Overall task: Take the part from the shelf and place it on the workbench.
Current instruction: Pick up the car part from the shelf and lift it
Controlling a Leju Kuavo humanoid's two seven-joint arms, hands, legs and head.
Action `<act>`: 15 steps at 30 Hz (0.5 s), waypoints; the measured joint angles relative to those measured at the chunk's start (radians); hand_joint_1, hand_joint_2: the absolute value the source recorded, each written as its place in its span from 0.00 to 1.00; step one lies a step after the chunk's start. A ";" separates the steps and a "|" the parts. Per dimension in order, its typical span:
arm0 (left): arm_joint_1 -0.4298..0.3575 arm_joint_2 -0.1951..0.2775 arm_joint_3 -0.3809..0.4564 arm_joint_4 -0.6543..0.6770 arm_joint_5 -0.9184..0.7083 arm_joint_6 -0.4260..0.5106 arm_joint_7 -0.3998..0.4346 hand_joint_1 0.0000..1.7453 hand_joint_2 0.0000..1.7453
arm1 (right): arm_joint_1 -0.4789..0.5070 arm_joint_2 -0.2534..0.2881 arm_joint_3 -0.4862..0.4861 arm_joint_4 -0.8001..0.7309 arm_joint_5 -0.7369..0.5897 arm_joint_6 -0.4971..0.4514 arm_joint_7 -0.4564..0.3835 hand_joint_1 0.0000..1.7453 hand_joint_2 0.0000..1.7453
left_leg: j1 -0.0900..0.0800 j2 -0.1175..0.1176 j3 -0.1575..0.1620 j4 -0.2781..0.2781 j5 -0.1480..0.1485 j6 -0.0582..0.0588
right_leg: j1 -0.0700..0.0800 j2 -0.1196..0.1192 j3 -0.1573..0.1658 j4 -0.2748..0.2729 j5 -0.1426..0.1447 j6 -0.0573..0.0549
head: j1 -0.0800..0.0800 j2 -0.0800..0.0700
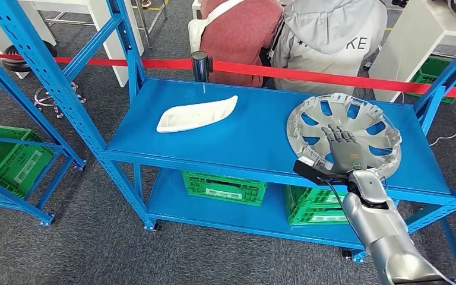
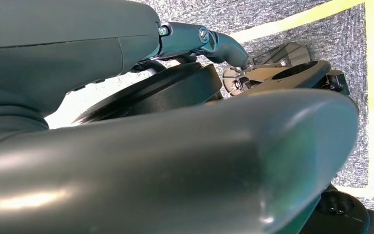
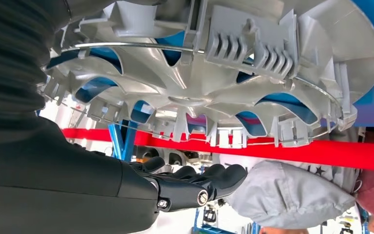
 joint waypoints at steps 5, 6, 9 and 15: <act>0.002 0.000 0.000 0.001 0.010 -0.002 -0.004 0.00 0.00 | -0.013 0.000 0.001 0.020 0.006 -0.005 -0.001 0.00 1.00 | 0.000 0.000 0.000 0.000 0.000 0.000 | 0.000 0.000 0.000 0.000 0.000 0.000 | 0.000 0.000; 0.002 0.001 0.000 0.001 0.011 -0.002 -0.005 0.00 0.00 | -0.013 0.000 0.001 0.020 0.006 -0.005 0.000 0.00 1.00 | 0.000 0.000 0.000 0.000 0.000 0.000 | 0.000 0.000 0.000 0.000 0.000 0.000 | 0.000 0.000; 0.003 0.001 0.000 0.001 0.012 -0.002 -0.007 0.00 0.00 | -0.015 0.000 0.001 0.021 0.007 -0.004 0.001 0.00 1.00 | 0.000 0.000 0.000 0.000 0.000 0.000 | 0.000 0.000 0.000 0.000 0.000 0.000 | 0.000 0.000; 0.003 0.002 0.000 0.001 0.014 -0.002 -0.007 0.00 0.00 | -0.015 -0.001 0.001 0.022 0.009 -0.001 0.006 0.00 1.00 | 0.000 0.000 0.000 0.000 0.000 0.000 | 0.000 0.000 0.000 0.000 0.000 0.000 | 0.000 0.000</act>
